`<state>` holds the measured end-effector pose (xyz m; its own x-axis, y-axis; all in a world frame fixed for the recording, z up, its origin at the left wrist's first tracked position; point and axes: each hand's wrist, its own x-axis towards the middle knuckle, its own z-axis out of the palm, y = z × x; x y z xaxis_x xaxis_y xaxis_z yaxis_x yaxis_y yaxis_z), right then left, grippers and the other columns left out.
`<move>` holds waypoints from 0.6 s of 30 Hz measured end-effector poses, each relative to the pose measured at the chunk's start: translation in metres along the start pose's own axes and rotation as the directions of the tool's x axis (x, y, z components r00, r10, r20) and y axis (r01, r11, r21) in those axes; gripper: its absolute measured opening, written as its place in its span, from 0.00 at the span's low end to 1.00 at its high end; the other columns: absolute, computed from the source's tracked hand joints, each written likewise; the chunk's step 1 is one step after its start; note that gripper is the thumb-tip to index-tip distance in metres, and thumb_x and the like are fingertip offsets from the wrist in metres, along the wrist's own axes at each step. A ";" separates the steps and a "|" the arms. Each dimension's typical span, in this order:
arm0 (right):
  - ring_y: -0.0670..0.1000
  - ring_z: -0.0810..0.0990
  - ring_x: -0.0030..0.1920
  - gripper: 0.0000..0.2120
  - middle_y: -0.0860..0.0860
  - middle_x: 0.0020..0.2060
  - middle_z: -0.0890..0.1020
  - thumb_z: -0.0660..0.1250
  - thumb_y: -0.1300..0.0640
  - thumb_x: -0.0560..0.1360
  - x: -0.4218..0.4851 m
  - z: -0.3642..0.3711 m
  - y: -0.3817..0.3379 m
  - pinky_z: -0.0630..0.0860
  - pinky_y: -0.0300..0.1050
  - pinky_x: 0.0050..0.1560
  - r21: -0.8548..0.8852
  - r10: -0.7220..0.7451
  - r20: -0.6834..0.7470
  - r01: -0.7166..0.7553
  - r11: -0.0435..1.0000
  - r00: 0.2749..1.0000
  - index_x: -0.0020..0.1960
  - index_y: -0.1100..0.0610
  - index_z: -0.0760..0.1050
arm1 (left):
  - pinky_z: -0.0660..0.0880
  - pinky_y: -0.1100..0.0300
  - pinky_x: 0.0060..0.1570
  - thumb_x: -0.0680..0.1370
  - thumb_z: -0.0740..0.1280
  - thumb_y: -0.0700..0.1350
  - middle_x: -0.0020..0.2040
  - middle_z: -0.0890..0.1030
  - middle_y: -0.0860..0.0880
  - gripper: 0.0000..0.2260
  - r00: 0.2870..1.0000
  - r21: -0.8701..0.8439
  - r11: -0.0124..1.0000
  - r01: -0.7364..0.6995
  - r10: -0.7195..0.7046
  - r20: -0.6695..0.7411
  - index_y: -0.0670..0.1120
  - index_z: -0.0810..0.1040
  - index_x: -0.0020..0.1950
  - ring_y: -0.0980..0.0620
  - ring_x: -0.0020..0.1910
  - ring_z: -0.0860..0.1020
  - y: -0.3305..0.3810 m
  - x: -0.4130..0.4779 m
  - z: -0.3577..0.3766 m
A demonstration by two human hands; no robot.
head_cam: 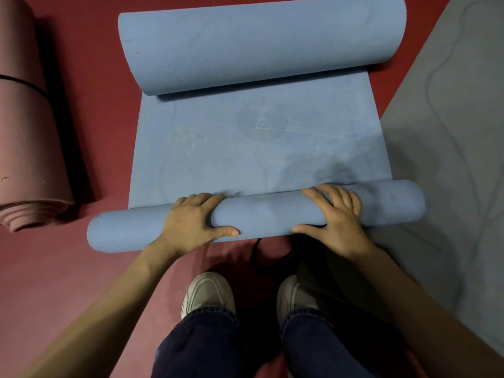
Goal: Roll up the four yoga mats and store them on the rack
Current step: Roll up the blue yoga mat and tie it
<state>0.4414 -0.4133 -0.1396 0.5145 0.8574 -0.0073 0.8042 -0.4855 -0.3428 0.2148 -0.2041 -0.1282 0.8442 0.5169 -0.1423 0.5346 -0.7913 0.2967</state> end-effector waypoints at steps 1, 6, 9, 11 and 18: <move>0.49 0.62 0.66 0.42 0.50 0.62 0.73 0.55 0.23 0.62 0.005 -0.004 0.000 0.47 0.46 0.67 0.000 0.002 0.018 -0.002 1.000 1.000 0.66 0.47 0.72 | 0.69 0.50 0.59 0.68 0.52 0.77 0.59 0.79 0.48 0.40 0.998 -0.005 1.000 -0.016 0.016 -0.054 0.50 0.76 0.66 0.45 0.57 0.77 0.001 -0.003 0.003; 0.48 0.58 0.70 0.38 0.45 0.67 0.67 0.62 0.27 0.64 0.036 -0.023 -0.006 0.45 0.42 0.67 0.009 0.058 0.258 -0.062 0.998 0.965 0.70 0.41 0.65 | 0.55 0.42 0.70 0.80 0.55 0.55 0.68 0.73 0.43 0.23 0.966 -0.014 1.000 0.021 -0.024 -0.259 0.46 0.71 0.71 0.42 0.68 0.69 0.030 -0.024 0.030; 0.49 0.57 0.72 0.35 0.45 0.70 0.65 0.65 0.31 0.68 0.049 -0.027 -0.003 0.46 0.45 0.69 -0.009 0.087 0.368 -0.090 0.996 0.926 0.72 0.40 0.62 | 0.45 0.44 0.72 0.80 0.55 0.55 0.72 0.68 0.43 0.23 0.967 -0.017 1.000 0.019 -0.023 -0.255 0.47 0.67 0.73 0.43 0.72 0.61 0.037 -0.030 0.041; 0.50 0.60 0.71 0.34 0.45 0.69 0.67 0.61 0.30 0.69 0.050 -0.024 -0.002 0.47 0.45 0.69 -0.057 0.078 0.321 -0.063 0.996 0.944 0.71 0.41 0.63 | 0.46 0.46 0.72 0.80 0.54 0.58 0.72 0.69 0.45 0.24 0.971 -0.037 0.999 0.002 -0.011 -0.237 0.49 0.67 0.73 0.45 0.72 0.62 0.027 -0.024 0.038; 0.55 0.61 0.72 0.28 0.51 0.71 0.68 0.56 0.38 0.74 0.016 0.012 -0.003 0.44 0.57 0.71 -0.137 -0.139 -0.009 0.137 0.981 0.990 0.72 0.46 0.64 | 0.49 0.53 0.69 0.77 0.52 0.62 0.69 0.72 0.49 0.26 0.987 -0.114 0.993 0.012 -0.030 -0.158 0.53 0.69 0.72 0.51 0.69 0.64 0.008 0.012 0.019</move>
<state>0.4440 -0.3964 -0.1497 0.4000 0.9152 0.0486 0.9002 -0.3824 -0.2082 0.2298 -0.2104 -0.1456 0.8108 0.5853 0.0000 0.5362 -0.7428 0.4009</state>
